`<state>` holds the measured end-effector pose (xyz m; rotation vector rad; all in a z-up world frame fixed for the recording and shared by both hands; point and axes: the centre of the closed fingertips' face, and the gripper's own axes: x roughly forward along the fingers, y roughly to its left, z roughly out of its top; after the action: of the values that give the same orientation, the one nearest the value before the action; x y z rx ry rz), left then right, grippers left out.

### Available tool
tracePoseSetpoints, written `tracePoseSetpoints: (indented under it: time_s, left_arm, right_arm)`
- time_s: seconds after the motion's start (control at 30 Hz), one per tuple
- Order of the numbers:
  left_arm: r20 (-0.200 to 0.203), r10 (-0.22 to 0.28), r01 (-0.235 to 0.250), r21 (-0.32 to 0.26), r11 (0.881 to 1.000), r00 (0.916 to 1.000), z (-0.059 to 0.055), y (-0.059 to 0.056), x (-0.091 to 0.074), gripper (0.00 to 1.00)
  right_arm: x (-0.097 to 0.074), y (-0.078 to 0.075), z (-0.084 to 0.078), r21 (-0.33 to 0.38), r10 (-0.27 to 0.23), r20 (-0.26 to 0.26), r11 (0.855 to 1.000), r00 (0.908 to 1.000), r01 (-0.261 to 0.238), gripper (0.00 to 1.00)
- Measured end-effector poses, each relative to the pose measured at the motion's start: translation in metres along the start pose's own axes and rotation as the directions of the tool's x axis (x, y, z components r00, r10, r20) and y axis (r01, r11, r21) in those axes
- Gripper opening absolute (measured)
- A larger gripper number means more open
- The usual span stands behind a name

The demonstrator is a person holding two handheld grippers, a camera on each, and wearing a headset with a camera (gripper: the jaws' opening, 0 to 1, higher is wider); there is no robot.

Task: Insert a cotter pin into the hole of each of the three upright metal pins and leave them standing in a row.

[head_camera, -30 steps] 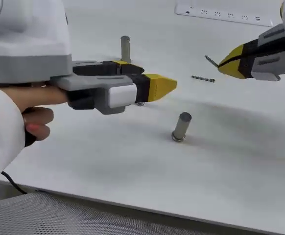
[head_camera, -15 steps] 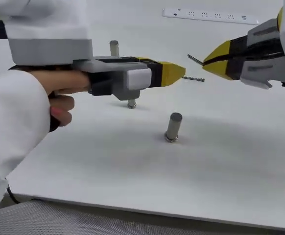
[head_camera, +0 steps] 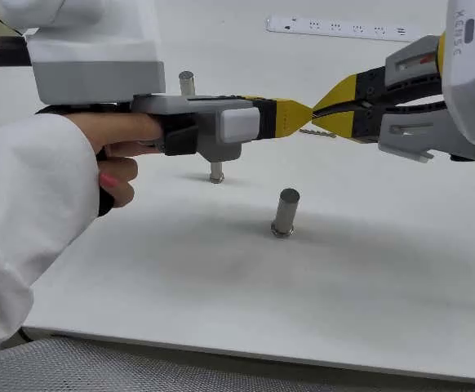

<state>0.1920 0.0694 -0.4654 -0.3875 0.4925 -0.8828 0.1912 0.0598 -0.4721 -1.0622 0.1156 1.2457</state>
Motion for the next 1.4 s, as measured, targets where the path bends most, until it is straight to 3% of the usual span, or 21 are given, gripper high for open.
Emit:
tracePoseSetpoints:
  time_s: [0.1,0.63,0.9,1.0,1.03,1.17,1.23,1.3,1.4]
  left_arm:
    - [0.004,0.001,-0.001,-0.005,1.000,1.0000,0.000,0.001,-0.001,0.05]
    - [-0.019,-0.046,0.047,0.006,0.999,0.9987,-0.005,-0.013,-0.003,0.00]
    - [-0.019,-0.032,0.033,0.038,0.999,0.9993,-0.006,-0.016,-0.005,0.00]
    - [-0.042,-0.024,0.022,-0.035,0.999,0.9988,-0.009,-0.014,-0.005,0.00]
    - [-0.038,-0.023,0.022,-0.029,0.999,0.9990,-0.009,-0.014,-0.005,0.00]
    - [-0.052,-0.014,0.015,0.004,1.000,0.9985,-0.013,-0.014,-0.006,0.00]
    - [-0.067,-0.005,0.006,0.017,1.000,0.9977,-0.016,-0.012,-0.007,0.00]
    - [-0.074,0.000,0.002,0.021,1.000,0.9973,-0.018,-0.011,-0.007,0.00]
    - [-0.084,0.011,-0.008,0.037,0.999,0.9964,-0.022,-0.009,-0.009,0.00]
  right_arm:
    - [-0.001,0.002,0.005,-0.013,0.005,0.003,1.000,1.0000,-0.005,0.00]
    - [-0.002,0.008,0.016,-0.045,0.019,0.018,0.999,0.9997,-0.018,0.00]
    - [-0.002,0.009,0.017,-0.056,0.027,0.017,0.998,0.9995,-0.026,0.00]
    - [-0.001,0.012,0.016,-0.063,0.041,0.013,0.997,0.9991,-0.040,0.00]
    - [-0.001,0.013,0.016,-0.064,0.039,0.012,0.997,0.9991,-0.039,0.00]
    - [0.001,0.015,0.015,-0.038,0.058,0.007,0.998,0.9983,-0.058,0.00]
    - [0.002,0.019,0.002,0.004,0.083,-0.048,0.997,0.9954,-0.083,0.00]
    - [0.004,0.018,0.001,0.003,0.081,-0.039,0.997,0.9960,-0.080,0.04]
    - [0.005,0.025,-0.004,0.062,0.115,-0.034,0.992,0.9928,-0.113,0.06]
